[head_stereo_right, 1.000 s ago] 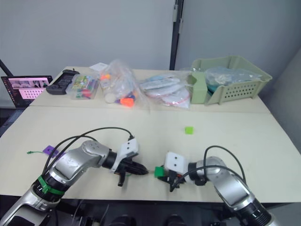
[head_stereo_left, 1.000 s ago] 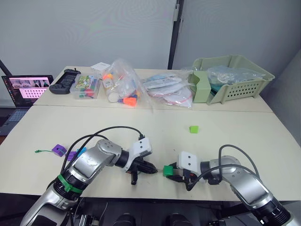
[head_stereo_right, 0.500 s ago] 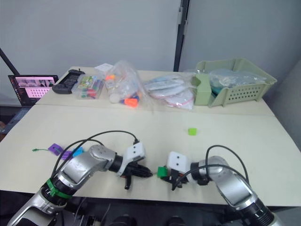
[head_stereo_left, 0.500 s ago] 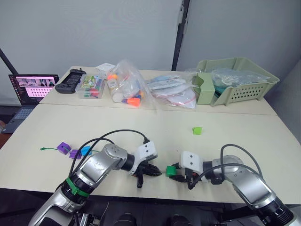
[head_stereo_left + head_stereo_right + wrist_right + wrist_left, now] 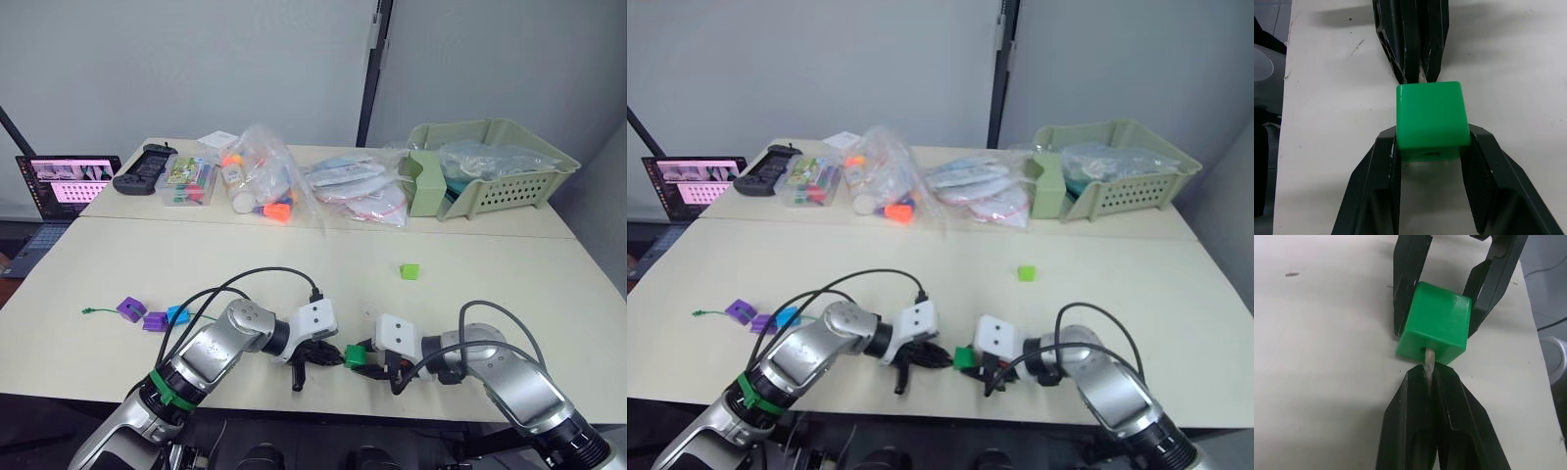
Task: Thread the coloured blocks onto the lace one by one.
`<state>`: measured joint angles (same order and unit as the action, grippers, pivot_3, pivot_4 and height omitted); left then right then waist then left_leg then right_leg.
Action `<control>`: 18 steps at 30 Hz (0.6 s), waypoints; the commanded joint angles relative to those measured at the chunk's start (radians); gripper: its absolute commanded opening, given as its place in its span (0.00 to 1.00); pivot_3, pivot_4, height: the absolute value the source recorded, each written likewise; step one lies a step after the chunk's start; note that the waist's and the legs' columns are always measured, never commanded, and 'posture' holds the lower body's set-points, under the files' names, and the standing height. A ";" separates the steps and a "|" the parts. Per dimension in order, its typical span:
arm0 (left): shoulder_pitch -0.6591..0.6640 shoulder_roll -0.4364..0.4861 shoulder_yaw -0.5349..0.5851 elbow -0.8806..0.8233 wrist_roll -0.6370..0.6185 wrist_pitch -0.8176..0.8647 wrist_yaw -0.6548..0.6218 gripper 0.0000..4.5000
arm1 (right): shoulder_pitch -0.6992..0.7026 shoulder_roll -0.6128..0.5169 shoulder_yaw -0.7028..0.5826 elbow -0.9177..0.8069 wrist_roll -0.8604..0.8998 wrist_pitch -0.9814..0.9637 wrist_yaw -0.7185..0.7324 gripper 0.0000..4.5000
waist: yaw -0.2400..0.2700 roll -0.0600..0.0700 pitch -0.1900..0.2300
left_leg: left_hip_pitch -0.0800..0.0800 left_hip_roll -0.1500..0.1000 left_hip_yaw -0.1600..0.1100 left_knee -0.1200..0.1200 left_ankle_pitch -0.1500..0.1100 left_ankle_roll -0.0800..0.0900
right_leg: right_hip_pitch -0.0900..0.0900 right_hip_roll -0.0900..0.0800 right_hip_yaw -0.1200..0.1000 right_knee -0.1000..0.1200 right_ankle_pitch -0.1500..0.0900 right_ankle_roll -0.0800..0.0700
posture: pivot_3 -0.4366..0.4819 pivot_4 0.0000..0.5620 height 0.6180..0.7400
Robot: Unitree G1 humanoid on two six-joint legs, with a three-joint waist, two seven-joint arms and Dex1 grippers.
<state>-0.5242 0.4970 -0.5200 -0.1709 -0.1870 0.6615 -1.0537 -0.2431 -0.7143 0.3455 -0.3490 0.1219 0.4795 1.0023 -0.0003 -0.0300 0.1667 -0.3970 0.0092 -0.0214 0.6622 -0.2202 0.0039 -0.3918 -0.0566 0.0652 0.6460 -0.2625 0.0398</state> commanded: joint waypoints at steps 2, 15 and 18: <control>-0.020 0.001 -0.004 -0.042 -0.006 -0.101 -0.059 0.23 | 0.012 0.018 0.047 0.020 -0.027 0.008 -0.009 0.26 | -0.002 0.000 0.000 | 0.000 0.000 0.000 0.000 0.000 0.000 | 0.000 0.000 0.000 0.000 0.000 0.000 | 0.48 0.27 1.00; -0.009 0.135 0.119 -0.017 -0.021 -0.158 -0.138 0.58 | 0.017 0.012 0.034 0.027 -0.026 0.003 -0.015 0.26 | -0.014 0.000 0.000 | 0.000 0.003 0.000 0.000 0.000 0.000 | 0.000 0.002 -0.001 0.000 0.000 0.000 | 0.48 0.27 1.00; 0.014 0.167 0.153 -0.019 -0.044 -0.177 -0.165 0.58 | 0.017 0.012 0.032 0.028 -0.025 0.004 -0.016 0.26 | -0.015 0.000 0.000 | 0.000 0.003 0.000 0.000 0.000 0.000 | -0.001 0.002 -0.001 0.000 0.000 0.000 | 0.48 0.27 1.00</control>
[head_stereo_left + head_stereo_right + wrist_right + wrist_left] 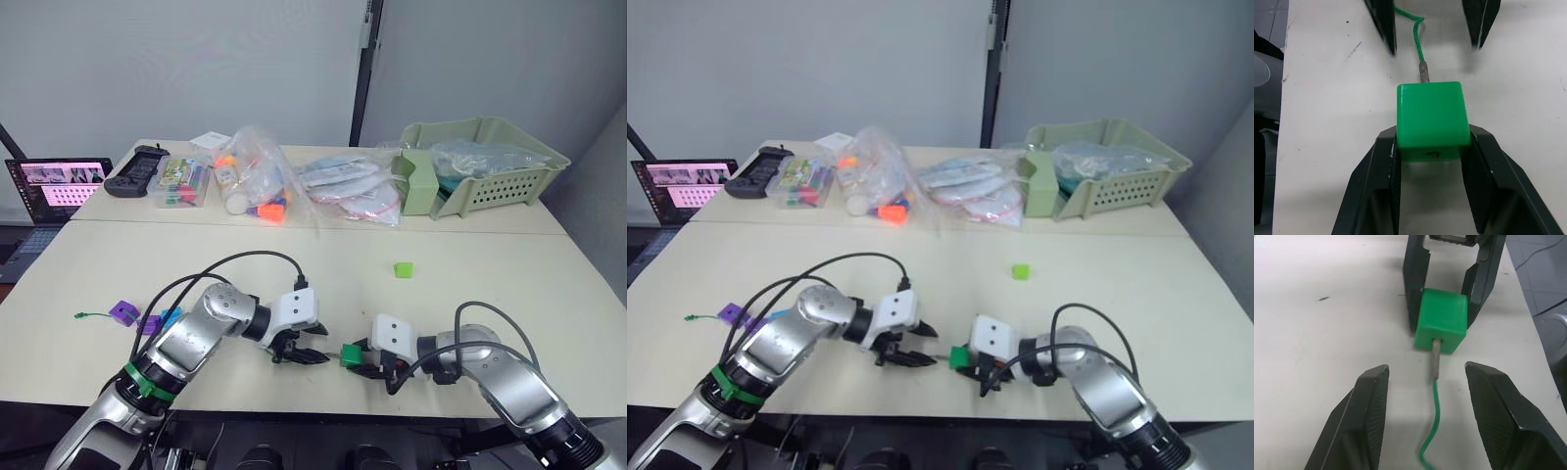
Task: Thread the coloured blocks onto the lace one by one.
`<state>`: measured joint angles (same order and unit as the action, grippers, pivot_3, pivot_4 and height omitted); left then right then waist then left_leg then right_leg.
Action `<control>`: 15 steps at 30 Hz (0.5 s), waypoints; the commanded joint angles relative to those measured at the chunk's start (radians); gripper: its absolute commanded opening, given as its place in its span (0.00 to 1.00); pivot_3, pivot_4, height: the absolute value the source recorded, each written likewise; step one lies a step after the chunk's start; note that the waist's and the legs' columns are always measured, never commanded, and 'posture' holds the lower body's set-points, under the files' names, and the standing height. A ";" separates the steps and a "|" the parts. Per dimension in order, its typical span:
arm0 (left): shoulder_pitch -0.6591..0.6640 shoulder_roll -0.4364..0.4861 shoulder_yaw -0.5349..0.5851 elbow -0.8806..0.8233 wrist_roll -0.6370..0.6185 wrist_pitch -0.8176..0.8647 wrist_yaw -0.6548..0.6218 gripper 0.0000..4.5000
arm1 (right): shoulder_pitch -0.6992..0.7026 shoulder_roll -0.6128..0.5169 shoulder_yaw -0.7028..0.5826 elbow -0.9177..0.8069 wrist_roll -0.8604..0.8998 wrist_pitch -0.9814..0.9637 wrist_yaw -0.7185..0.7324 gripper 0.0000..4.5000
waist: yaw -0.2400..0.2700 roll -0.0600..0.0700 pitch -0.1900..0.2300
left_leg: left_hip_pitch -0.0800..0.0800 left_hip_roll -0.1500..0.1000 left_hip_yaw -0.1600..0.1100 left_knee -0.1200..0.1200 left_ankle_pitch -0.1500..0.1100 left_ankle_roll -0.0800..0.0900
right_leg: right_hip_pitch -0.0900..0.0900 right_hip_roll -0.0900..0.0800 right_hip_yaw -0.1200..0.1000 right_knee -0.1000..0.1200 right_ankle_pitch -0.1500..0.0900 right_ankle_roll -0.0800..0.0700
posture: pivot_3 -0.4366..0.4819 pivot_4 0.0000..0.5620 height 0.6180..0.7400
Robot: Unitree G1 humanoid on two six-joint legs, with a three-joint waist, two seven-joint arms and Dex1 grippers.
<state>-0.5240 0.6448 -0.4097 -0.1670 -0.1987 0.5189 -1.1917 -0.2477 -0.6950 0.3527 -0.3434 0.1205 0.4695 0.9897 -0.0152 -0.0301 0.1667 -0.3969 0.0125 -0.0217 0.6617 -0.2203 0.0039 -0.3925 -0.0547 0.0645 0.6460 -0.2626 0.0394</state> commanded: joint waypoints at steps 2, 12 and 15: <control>0.043 0.032 0.054 -0.001 -0.023 -0.088 -0.034 0.58 | 0.021 -0.007 0.024 0.025 -0.024 0.012 -0.005 0.26 | 0.001 0.000 0.000 | 0.000 0.000 0.000 0.000 0.000 0.000 | 0.000 0.000 0.000 0.000 0.000 0.000 | 0.48 0.27 1.00; 0.103 -0.046 0.044 0.048 0.004 -0.129 0.019 0.58 | 0.015 -0.005 0.022 0.025 -0.024 0.013 -0.004 0.26 | 0.001 0.000 0.000 | 0.000 0.000 0.000 0.000 0.000 0.000 | 0.000 0.000 0.000 0.000 0.000 0.000 | 0.48 0.27 1.00; 0.111 -0.059 0.036 0.066 0.021 -0.153 0.029 0.41 | 0.017 -0.006 0.023 0.020 -0.023 0.016 -0.006 0.26 | 0.001 0.000 0.000 | 0.000 0.000 0.000 0.000 0.000 0.000 | 0.000 0.000 0.000 0.000 0.000 0.000 | 0.48 0.27 1.00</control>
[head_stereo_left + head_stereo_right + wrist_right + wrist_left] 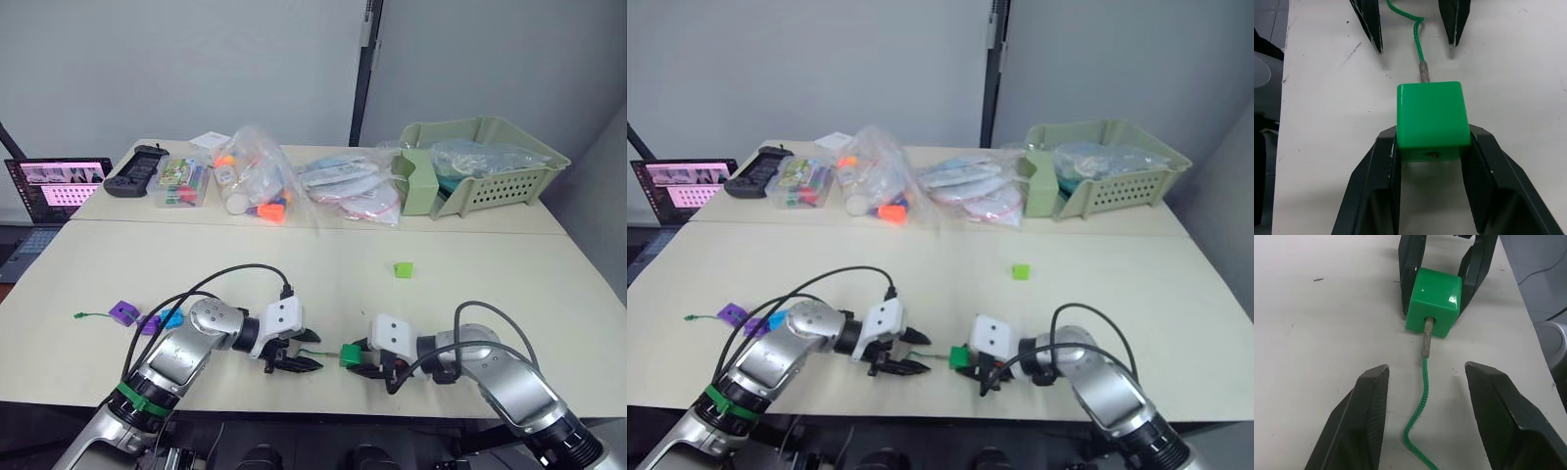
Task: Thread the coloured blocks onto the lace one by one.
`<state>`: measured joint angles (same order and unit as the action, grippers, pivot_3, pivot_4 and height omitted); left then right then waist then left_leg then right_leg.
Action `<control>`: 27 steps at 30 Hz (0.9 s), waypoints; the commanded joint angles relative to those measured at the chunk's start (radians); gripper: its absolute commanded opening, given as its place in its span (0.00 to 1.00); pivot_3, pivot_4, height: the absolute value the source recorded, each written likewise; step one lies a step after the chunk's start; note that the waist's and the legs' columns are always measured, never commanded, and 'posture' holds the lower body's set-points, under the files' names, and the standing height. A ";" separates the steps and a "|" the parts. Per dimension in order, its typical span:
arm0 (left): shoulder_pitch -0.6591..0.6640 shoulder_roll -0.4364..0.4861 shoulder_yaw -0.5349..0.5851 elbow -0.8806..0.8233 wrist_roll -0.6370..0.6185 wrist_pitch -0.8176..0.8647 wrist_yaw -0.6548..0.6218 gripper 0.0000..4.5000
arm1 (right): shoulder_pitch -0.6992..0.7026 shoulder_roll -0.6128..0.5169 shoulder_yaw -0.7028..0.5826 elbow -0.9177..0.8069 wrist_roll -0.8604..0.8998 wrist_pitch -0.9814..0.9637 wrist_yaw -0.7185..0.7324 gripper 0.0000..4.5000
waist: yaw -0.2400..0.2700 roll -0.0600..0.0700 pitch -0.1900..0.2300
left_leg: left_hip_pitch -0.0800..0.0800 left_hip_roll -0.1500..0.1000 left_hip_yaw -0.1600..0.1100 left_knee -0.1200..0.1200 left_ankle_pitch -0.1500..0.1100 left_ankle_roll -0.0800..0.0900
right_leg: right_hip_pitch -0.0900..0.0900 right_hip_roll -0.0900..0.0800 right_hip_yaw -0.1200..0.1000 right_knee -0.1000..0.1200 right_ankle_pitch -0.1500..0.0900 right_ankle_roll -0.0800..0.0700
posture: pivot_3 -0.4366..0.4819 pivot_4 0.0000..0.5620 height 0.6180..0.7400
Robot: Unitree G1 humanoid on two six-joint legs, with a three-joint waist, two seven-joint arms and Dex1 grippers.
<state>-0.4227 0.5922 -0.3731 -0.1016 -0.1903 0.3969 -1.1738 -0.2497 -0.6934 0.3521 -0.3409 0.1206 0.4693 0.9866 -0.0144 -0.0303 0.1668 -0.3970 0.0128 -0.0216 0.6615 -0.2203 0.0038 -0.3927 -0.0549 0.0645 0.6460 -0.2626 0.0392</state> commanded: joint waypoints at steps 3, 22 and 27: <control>0.014 -0.013 -0.001 0.006 0.014 -0.046 0.010 0.18 | 0.022 -0.010 0.025 0.010 -0.021 0.020 -0.002 0.26 | 0.000 0.000 0.000 | 0.000 0.000 0.000 0.000 0.000 0.000 | 0.000 0.000 0.000 0.000 0.000 0.000 | 0.48 0.27 1.00; -0.024 -0.102 -0.069 0.016 0.086 -0.043 0.045 0.01 | 0.012 -0.002 0.035 0.009 -0.021 0.023 -0.006 0.26 | 0.000 0.000 0.000 | 0.000 0.000 0.000 0.000 0.000 0.000 | 0.000 0.000 0.000 0.000 0.000 0.000 | 0.48 0.27 1.00; -0.016 -0.065 -0.018 -0.013 0.048 -0.028 0.040 0.26 | 0.022 -0.002 0.036 0.008 -0.023 0.020 -0.013 0.26 | -0.004 0.000 0.000 | 0.000 0.000 0.000 0.000 0.000 0.000 | 0.000 0.001 0.000 0.000 0.000 0.000 | 0.48 0.27 1.00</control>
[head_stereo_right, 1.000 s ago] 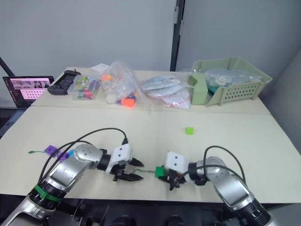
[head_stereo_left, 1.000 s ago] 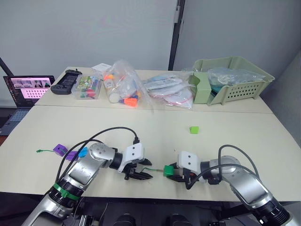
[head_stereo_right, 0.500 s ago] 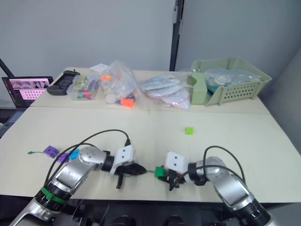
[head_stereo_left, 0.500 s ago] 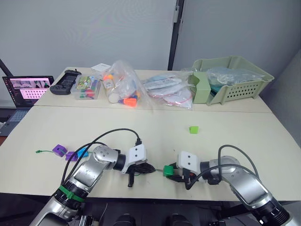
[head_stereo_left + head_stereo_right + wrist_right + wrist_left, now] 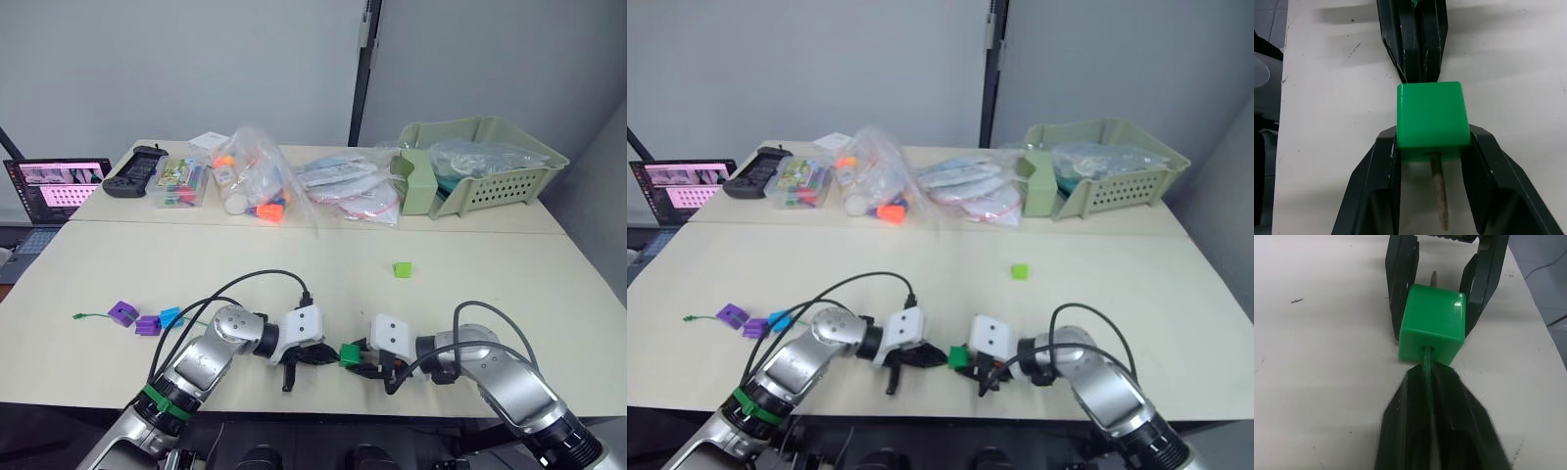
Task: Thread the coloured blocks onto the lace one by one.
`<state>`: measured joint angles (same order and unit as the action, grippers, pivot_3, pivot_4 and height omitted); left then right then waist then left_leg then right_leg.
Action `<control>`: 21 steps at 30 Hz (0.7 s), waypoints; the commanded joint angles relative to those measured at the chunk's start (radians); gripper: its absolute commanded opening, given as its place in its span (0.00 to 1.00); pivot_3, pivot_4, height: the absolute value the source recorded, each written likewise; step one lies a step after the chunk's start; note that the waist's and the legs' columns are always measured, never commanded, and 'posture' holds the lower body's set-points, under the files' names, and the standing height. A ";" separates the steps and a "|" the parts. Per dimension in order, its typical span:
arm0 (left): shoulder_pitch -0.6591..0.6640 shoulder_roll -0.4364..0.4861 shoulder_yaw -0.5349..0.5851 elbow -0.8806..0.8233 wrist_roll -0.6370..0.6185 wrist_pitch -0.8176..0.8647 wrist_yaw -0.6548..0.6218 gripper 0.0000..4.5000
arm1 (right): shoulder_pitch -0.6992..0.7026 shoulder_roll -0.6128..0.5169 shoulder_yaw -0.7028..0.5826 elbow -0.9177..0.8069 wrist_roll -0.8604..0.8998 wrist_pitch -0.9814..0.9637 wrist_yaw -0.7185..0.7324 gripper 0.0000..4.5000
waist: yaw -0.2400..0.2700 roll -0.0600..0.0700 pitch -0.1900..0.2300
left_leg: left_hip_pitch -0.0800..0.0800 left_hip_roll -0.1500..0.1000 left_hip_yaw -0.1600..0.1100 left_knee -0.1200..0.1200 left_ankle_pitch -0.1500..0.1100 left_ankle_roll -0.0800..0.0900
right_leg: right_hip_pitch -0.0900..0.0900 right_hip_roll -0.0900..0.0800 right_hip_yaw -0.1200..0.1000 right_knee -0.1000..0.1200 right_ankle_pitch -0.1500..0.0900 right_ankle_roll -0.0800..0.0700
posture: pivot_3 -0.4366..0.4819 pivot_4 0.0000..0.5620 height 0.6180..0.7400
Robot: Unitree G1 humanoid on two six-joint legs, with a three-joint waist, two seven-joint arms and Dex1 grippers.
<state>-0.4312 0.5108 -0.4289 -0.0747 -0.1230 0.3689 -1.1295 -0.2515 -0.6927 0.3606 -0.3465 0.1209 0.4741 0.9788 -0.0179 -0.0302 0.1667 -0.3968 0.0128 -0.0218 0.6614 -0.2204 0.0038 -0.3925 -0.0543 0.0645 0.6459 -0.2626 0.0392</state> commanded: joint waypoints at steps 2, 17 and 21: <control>-0.006 0.034 0.056 -0.045 -0.022 -0.007 -0.004 0.42 | 0.026 -0.002 0.027 0.012 -0.022 0.016 -0.007 0.26 | 0.001 0.000 0.000 | 0.000 0.000 0.000 0.000 0.000 0.000 | 0.000 0.000 0.000 0.000 0.000 0.000 | 0.48 0.27 1.00; 0.028 0.026 0.066 0.069 -0.031 -0.094 -0.044 0.15 | 0.009 0.002 0.026 0.036 -0.024 0.006 -0.002 0.26 | 0.003 0.000 0.000 | 0.001 0.000 0.000 0.000 0.000 0.000 | 0.000 -0.001 0.000 0.000 0.000 0.000 | 0.48 0.27 1.00; 0.032 0.021 0.054 0.054 -0.032 -0.099 -0.066 0.01 | 0.002 0.002 0.023 0.039 -0.025 0.008 -0.005 0.26 | 0.003 0.000 0.000 | 0.001 0.000 0.000 0.000 0.000 0.000 | 0.000 0.000 0.000 0.000 0.000 0.000 | 0.48 0.27 1.00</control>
<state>-0.4016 0.5357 -0.3557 -0.0037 -0.1466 0.2794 -1.1731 -0.2574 -0.6918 0.3613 -0.3370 0.1208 0.4693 0.9804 -0.0151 -0.0302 0.1666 -0.3962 0.0132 -0.0218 0.6610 -0.2204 0.0038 -0.3922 -0.0546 0.0645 0.6459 -0.2627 0.0391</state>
